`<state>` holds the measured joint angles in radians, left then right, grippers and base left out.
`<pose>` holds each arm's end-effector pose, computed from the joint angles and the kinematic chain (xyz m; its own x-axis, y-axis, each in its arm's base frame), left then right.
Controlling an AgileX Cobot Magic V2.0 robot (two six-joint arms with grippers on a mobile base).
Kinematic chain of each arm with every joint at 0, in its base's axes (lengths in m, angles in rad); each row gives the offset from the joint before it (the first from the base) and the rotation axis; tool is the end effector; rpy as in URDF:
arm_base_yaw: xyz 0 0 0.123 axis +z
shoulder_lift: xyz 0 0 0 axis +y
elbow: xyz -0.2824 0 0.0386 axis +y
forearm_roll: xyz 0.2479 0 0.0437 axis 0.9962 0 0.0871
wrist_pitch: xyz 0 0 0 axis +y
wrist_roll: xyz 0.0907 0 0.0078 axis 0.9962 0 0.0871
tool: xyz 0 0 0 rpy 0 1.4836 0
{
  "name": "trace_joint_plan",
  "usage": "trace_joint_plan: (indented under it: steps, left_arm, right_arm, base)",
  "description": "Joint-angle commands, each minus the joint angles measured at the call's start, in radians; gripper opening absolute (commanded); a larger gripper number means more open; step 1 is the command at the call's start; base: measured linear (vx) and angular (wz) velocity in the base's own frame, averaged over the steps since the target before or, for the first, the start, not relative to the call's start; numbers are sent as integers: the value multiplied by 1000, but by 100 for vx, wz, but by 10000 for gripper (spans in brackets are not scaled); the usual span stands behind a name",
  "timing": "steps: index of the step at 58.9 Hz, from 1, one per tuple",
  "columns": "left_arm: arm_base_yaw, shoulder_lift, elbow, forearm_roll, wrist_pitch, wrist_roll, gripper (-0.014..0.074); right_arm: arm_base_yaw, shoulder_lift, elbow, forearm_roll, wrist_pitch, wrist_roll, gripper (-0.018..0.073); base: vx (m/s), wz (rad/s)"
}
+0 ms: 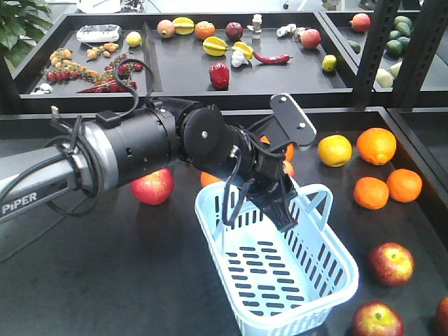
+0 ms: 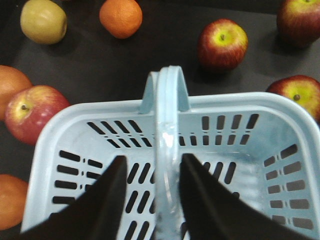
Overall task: Pick three apples into basket with both arms
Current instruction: 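Swing the left gripper over the table and lower the basket onto it, then open the left gripper, release the basket handle and withdraw the arm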
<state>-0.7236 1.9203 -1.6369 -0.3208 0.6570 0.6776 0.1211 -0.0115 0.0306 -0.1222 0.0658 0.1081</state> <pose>0.3208 -0.3068 0.2819 -0.1990 0.7102 -0.6753 0.9075 0.3936 0.1465 0.0566 0.0061 0.1974 0.0043 -0.0134 -0.9999 -0.1128 0.9935 -0.0138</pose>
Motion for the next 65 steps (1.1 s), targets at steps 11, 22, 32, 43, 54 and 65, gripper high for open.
trace_joint_plan:
  steps: [11,22,32,43,54,65]
  left_arm:
    - [45,-69,-34,2,-38,-54,444]
    - [48,-117,-34,2,-35,-76,444]
    - [48,-184,-34,-5,-5,-87,444]
    - [48,-259,-34,-6,108,-141,419]
    - [48,-334,-34,-6,308,-224,232]
    - [44,-397,-33,-83,498,-280,-8]
  right_arm:
    - [-5,-12,9,-7,-72,-8,-5]
    - [-5,-12,9,-7,-72,-8,-5]
    - [-5,-12,9,-7,-72,-8,-5]
    - [-5,-12,9,-7,-72,-8,-5]
    - [-5,-12,9,-7,-72,-8,-5]
    - [-5,-12,9,-7,-72,-8,-5]
  base:
    - [0,0]
    - [0,0]
    - [0,0]
    - [0,0]
    - [0,0]
    - [0,0]
